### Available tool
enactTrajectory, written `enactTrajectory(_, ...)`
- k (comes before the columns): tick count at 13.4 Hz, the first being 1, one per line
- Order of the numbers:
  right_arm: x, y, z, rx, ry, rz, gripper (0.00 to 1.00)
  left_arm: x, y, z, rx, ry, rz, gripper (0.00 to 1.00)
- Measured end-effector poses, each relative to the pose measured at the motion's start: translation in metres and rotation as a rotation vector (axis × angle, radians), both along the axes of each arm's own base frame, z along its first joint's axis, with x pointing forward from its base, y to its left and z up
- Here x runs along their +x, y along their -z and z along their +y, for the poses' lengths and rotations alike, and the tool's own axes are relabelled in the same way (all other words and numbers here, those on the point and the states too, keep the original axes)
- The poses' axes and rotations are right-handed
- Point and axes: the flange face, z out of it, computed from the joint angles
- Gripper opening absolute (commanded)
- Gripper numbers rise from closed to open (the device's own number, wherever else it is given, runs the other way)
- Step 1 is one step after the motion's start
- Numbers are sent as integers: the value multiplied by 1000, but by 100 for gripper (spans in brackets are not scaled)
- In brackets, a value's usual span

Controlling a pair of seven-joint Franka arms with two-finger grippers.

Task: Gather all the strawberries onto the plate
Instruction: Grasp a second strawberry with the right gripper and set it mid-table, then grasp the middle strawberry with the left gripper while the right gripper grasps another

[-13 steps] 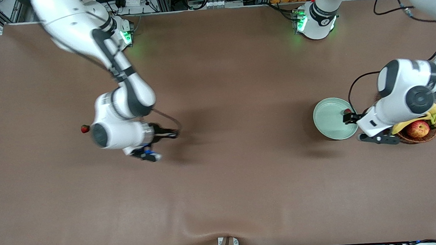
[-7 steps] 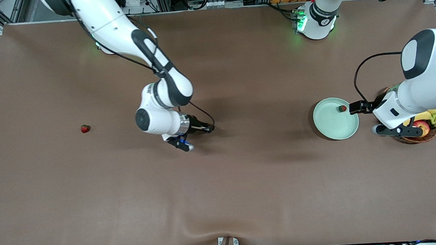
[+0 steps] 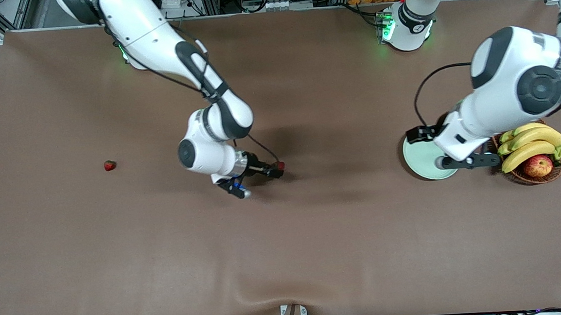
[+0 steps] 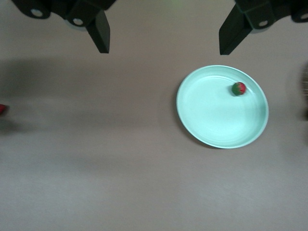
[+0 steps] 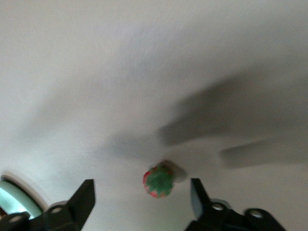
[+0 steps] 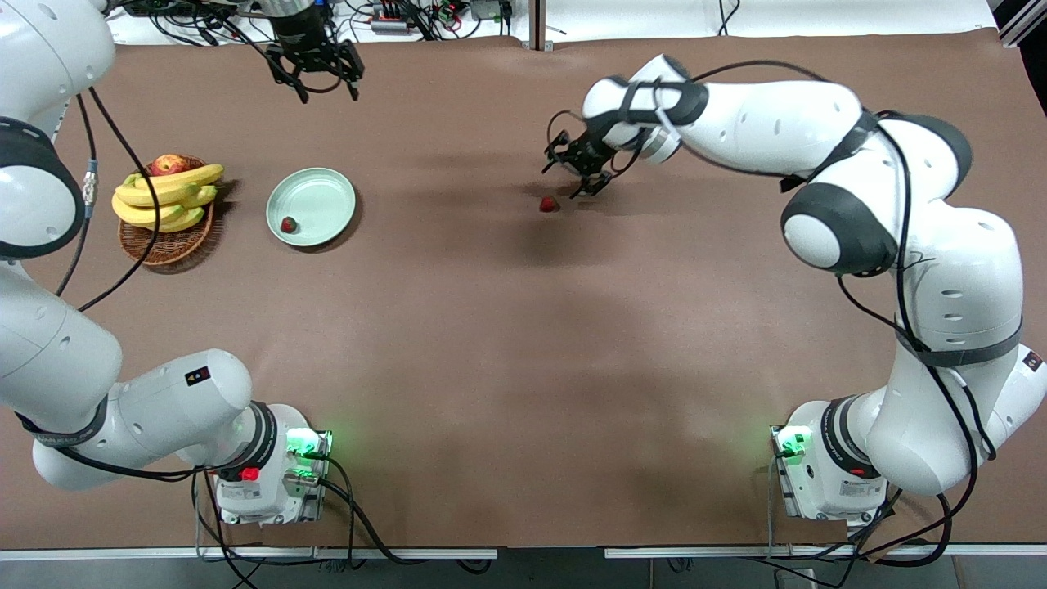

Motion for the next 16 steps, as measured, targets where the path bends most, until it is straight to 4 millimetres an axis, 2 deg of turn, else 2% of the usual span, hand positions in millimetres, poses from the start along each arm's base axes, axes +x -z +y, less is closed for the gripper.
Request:
enactTrajectory(2,23,-15,-48,-1,-18,55,100,-6,3,-19,8,-20,8,100)
enactTrajectory(5,63,-40,-166,-128,-119,50,100,-15,9,-55,16,-69,16,100)
enactTrajectory(7,75,-48,-233,-213,-214,26,100,-21,15,-83,10,-105,7,100)
enactTrajectory(12,78,-41,-346,-389,-531,-10,100,-35,38,-151,-32,-194,-1,100)
enactTrajectory(16,72,-31,-429,-395,-653,-20,100,-54,69,-198,13,-239,-18,100)
